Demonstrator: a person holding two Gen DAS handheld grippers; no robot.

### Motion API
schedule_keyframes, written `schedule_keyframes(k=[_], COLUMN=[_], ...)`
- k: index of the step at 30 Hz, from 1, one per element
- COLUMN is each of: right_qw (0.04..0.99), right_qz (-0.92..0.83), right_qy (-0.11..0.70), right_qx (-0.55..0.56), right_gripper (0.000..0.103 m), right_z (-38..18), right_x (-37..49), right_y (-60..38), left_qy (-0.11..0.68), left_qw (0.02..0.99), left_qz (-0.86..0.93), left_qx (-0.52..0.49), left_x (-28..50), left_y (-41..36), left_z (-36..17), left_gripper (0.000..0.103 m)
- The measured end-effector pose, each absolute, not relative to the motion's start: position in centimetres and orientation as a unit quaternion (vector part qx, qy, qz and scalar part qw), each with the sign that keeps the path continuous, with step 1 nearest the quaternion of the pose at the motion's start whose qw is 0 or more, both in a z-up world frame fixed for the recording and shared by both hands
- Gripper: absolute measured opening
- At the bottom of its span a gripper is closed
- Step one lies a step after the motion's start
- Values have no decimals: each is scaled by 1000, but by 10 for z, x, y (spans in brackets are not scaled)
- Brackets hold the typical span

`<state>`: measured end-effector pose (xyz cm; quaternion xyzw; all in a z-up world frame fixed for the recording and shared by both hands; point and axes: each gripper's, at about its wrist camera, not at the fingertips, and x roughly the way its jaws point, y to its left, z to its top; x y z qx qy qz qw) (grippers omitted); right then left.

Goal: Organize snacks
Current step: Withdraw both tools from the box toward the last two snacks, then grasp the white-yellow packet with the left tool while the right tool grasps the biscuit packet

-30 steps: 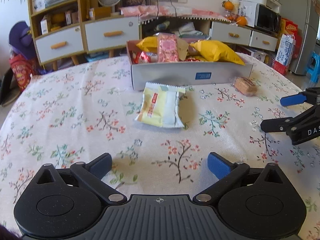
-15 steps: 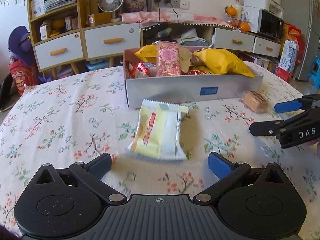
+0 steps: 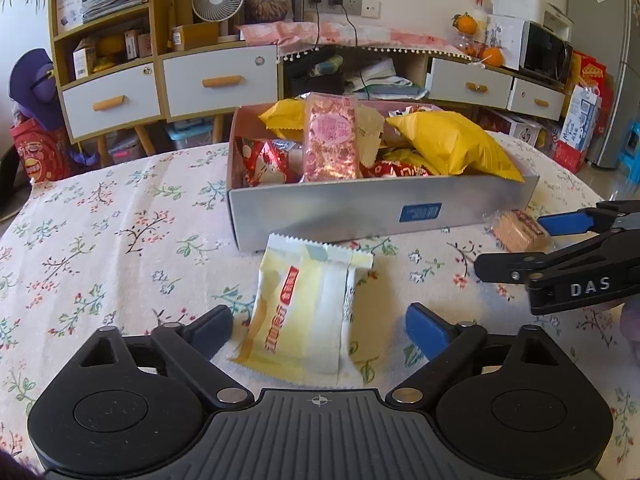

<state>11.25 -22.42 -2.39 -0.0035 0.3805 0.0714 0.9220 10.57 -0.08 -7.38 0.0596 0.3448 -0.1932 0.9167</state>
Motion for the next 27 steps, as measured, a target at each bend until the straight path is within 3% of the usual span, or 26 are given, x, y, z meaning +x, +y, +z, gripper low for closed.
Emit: schedule_keyframes(k=[5,16,24,27], right_qw=[922,921,920,918], right_qz=[65,73,68,70], right_qy=[381,382,385,390], right_qx=[4,-1,-2,1], right_gripper=[91,60,33,32], right_z=[-22,-16,-12,-11], right_x=[117,118,120,121], right_y=[-224,-220,-222,-222], left_qy=[344,349,358,360], left_qw=[917,915,913,912], left_qz=[-196,-196,-190,-190], left_qx=[54,56,53,50], left_x=[107,107,108,107], left_y=[-5,-9,-11,-11], left_z=[-72,-67,-64,-62], left_gripper=[80,48,45,45])
